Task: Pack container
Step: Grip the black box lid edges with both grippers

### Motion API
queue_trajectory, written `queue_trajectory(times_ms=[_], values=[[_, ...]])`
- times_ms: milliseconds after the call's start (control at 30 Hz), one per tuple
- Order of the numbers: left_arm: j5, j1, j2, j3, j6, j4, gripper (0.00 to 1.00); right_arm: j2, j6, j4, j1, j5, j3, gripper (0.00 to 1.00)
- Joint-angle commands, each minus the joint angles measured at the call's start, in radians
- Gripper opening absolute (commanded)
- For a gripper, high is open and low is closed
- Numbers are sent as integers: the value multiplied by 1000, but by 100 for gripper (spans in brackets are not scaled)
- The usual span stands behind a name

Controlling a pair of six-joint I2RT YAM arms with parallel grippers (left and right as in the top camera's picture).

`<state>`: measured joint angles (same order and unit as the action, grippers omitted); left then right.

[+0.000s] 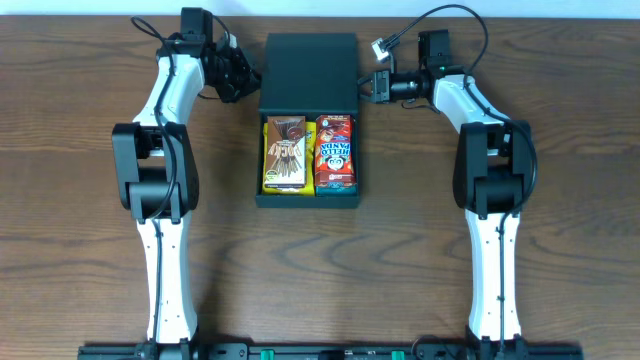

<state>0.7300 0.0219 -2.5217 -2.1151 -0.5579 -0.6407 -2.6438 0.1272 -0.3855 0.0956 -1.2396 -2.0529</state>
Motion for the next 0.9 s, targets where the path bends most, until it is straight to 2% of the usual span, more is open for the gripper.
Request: queue_trajectory(times_ms=[0, 100, 333, 667, 867], values=[[102, 8, -27, 7, 54, 23, 5, -7, 28, 37, -1, -156, -7, 1], [164, 8, -27, 6, 92, 61, 6, -7, 39, 81, -6, -223, -7, 2], [277, -6, -21, 5, 154, 77, 6, -7, 240, 286, -26, -321, -7, 2], [346, -23, 26, 5, 269, 73, 6, -6, 684, 707, -23, -321, -7, 1], [410, -23, 46, 5, 317, 69, 6, -6, 1051, 1077, -1, -320, -7, 2]])
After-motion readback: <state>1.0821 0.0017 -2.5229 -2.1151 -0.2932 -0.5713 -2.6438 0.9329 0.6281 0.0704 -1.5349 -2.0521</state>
